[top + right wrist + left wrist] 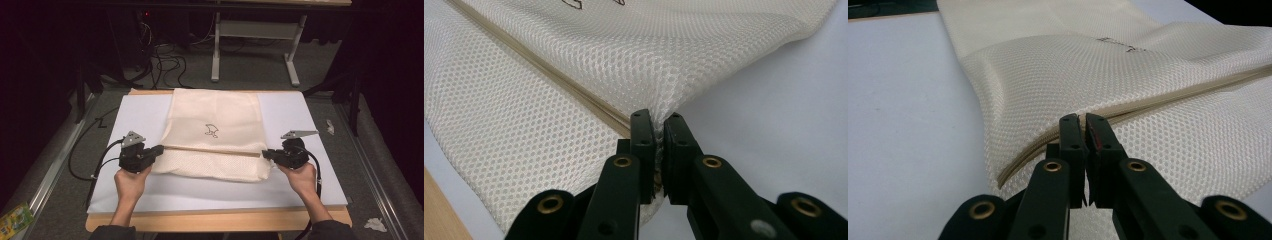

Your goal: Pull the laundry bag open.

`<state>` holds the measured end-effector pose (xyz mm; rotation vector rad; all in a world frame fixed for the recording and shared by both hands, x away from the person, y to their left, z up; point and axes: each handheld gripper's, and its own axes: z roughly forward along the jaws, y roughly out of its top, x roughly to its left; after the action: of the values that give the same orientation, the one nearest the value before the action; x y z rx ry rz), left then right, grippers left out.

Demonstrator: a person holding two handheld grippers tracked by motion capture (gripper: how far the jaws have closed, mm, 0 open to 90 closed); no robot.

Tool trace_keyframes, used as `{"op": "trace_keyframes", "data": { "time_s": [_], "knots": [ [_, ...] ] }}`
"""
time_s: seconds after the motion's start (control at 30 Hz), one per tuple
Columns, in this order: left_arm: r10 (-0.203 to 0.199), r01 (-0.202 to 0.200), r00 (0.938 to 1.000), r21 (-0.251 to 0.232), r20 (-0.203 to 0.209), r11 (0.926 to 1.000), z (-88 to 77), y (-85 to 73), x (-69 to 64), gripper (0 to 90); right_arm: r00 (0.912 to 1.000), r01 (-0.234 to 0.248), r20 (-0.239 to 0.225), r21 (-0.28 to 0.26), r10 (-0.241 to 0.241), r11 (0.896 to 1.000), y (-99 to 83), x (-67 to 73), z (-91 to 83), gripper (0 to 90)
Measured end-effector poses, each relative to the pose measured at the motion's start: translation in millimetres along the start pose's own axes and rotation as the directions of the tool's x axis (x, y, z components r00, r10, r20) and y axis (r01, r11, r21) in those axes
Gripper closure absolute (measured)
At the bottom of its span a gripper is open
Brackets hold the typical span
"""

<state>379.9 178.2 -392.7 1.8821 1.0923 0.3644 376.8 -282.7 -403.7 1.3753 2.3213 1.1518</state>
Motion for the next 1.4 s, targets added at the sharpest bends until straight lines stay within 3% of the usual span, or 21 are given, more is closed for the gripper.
{"op": "trace_keyframes", "data": {
  "time_s": [0.4,0.57,1.1,1.4],
  "knots": [
    [-0.006,0.006,0.9999,0.003,-0.016,1.0,-3.2,-1.2,3.8,87.4,0.9998,-0.011,0.015,-0.006,0.011,1.0,0.2,-5.0,-2.2,86.5],
    [-0.015,0.016,0.9992,0.018,-0.036,0.9997,-3.3,-1.5,5.3,87.4,0.9987,0.003,0.05,-0.008,-0.003,1.0,1.3,-4.9,-2.8,86.5],
    [-0.033,0.033,0.9988,0.019,-0.037,0.9993,-7.8,-9.1,10.3,87.4,0.9965,-0.02,0.08,-0.012,0.021,1.0,0.5,-17.7,-9.7,86.5],
    [-0.02,0.022,0.9989,0.041,-0.042,0.9989,-2.9,-16.0,6.7,87.3,0.9947,-0.029,0.099,-0.008,0.03,1.0,0.5,-19.7,-8.7,86.4]
  ]
}}
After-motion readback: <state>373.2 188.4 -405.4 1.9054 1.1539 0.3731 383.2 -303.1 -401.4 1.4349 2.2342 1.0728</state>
